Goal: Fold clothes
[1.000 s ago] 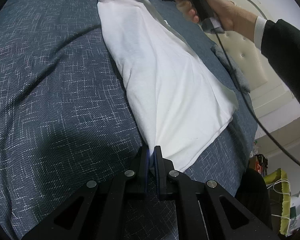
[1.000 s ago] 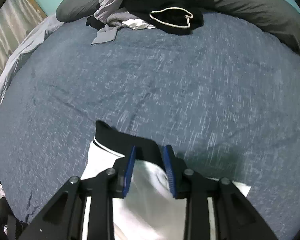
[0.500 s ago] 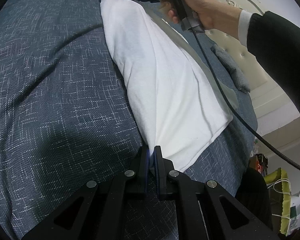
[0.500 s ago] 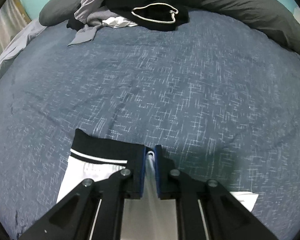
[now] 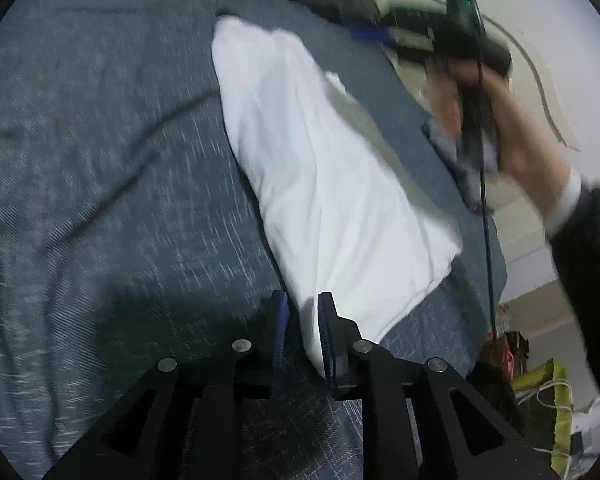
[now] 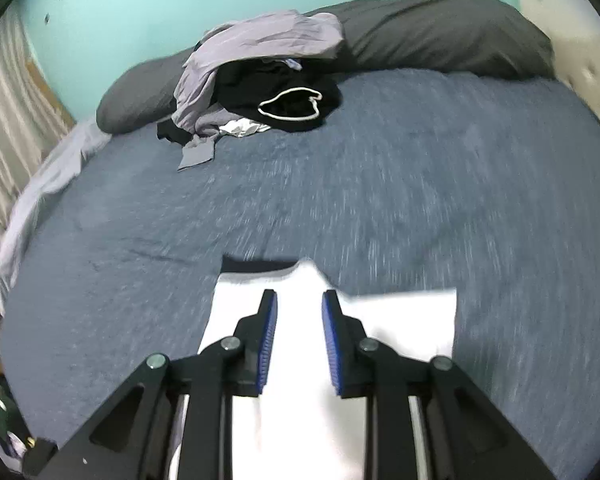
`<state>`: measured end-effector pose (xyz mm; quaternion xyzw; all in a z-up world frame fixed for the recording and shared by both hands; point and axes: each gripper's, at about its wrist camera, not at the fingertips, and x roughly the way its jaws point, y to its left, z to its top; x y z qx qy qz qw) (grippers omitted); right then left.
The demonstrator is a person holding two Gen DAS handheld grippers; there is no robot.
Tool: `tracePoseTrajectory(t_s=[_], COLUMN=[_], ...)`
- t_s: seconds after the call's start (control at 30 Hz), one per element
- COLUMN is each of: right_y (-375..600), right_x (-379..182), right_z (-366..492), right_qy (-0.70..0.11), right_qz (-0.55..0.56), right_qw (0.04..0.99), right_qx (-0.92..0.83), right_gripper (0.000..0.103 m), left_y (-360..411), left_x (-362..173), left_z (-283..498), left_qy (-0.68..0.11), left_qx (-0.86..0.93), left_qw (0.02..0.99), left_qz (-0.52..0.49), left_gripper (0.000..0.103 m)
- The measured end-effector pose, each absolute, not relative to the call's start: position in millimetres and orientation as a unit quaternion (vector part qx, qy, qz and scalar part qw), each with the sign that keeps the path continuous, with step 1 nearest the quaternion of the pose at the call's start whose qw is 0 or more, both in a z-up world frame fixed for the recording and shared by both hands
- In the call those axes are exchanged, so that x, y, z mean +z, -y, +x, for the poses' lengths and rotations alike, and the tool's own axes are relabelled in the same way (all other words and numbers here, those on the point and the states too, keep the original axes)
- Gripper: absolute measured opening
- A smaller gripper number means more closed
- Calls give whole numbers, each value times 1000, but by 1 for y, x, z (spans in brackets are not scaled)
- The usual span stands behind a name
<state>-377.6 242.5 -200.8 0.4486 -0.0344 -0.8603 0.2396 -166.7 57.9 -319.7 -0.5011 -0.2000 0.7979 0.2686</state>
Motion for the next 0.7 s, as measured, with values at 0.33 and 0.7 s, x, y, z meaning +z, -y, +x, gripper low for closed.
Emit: tracePoseTrajectory(t_s=[0.33, 0.7], right_y=[-210, -169], right_x=[-256, -287], right_z=[-346, -376], right_qy=[-5, -27], right_qz=[505, 551], right_qw=[231, 212], right_qx=[-832, -807], right_gripper=[20, 19], left_y=[-39, -47], left_x=[-306, -310], left_z=[-173, -171], left_qy=[209, 200], left_qx=[810, 809], left_qw=[239, 247], left_qz=[-492, -495], left_gripper=[18, 18])
